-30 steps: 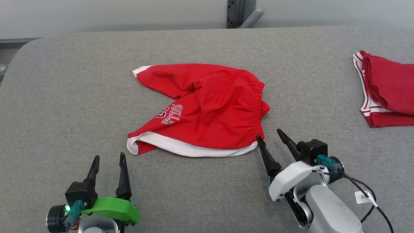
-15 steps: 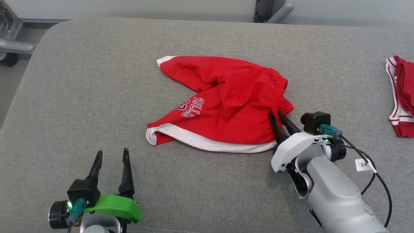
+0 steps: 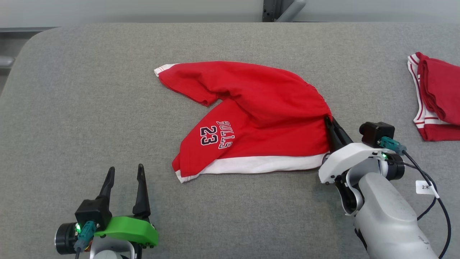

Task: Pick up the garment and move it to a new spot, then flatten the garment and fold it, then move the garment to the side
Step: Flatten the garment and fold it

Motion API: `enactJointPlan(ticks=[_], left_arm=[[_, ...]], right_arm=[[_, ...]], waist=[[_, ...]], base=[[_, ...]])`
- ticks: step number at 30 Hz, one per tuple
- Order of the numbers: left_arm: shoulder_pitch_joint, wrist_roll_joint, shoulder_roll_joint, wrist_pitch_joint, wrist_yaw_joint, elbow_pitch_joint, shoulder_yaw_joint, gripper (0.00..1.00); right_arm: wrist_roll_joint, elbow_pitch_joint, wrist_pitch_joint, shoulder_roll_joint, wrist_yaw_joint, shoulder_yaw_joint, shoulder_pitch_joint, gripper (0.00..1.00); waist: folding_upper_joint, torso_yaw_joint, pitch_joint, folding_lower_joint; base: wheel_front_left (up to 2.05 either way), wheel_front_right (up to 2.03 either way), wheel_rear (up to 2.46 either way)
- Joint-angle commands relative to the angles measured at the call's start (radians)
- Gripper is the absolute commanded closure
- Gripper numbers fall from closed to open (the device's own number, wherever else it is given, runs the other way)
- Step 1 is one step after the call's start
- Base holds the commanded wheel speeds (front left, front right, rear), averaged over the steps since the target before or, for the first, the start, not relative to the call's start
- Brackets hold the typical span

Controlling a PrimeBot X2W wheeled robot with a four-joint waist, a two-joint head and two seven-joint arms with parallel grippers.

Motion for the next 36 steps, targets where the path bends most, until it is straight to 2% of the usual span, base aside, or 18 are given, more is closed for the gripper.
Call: enactJointPlan(ticks=[1, 7, 8, 9, 10, 11, 12, 22, 36], left_arm=[[-0.005, 0.008, -0.001, -0.002, -0.005, 0.002, 0.0, 0.0], [-0.019, 0.012, -0.003, -0.002, -0.012, 0.005, -0.003, 0.0], [-0.019, 0.013, -0.003, -0.002, -0.013, 0.003, -0.004, 0.0], [-0.018, 0.015, -0.003, -0.002, -0.015, 0.0, -0.005, 0.0], [-0.019, 0.016, -0.004, -0.002, -0.015, -0.002, -0.006, 0.0], [-0.019, 0.016, -0.004, -0.002, -0.015, -0.002, -0.006, 0.0], [-0.019, 0.016, -0.004, -0.002, -0.016, -0.004, -0.007, 0.0], [-0.022, 0.016, -0.005, -0.002, -0.019, -0.033, -0.009, 0.0], [0.049, 0.0, -0.005, -0.002, -0.014, -0.105, 0.004, 0.0]], right_arm=[[-0.01, -0.004, -0.003, -0.004, -0.001, -0.014, 0.013, 1.0], [-0.033, -0.006, -0.003, -0.004, -0.001, -0.037, 0.015, 1.0], [-0.035, -0.008, -0.003, -0.004, -0.001, -0.039, 0.017, 0.73], [-0.038, -0.01, -0.003, -0.004, -0.001, -0.041, 0.018, 0.61], [-0.043, -0.013, -0.003, -0.004, -0.001, -0.042, 0.021, 0.22], [-0.043, -0.013, -0.003, -0.004, -0.001, -0.042, 0.021, 0.22], [-0.047, -0.017, -0.003, -0.004, -0.001, -0.044, 0.023, 0.0], [-0.137, -0.119, -0.003, -0.004, -0.001, -0.115, 0.084, 0.0], [-0.212, -0.427, -0.003, -0.004, -0.001, -0.171, 0.287, 0.0]], waist=[[0.0058, -0.009, 0.003, 0.0], [0.0058, -0.02, 0.005, 0.0], [0.0058, -0.021, 0.004, 0.0], [0.0058, -0.023, 0.002, 0.0], [0.0058, -0.025, 0.0, 0.0], [0.0058, -0.025, 0.0, 0.0], [0.0058, -0.028, -0.002, 0.0], [0.0058, -0.066, -0.028, 0.0], [0.0058, -0.102, -0.061, 0.0]], base=[[0.0, 0.0, 0.0], [0.0, 0.0, 0.0], [0.0, 0.0, 0.0], [0.0, 0.0, 0.0], [0.0, 0.0, 0.0], [0.0, 0.0, 0.0], [0.0, 0.0, 0.0], [0.0, 0.0, 0.0], [0.0, 0.0, 0.0]])
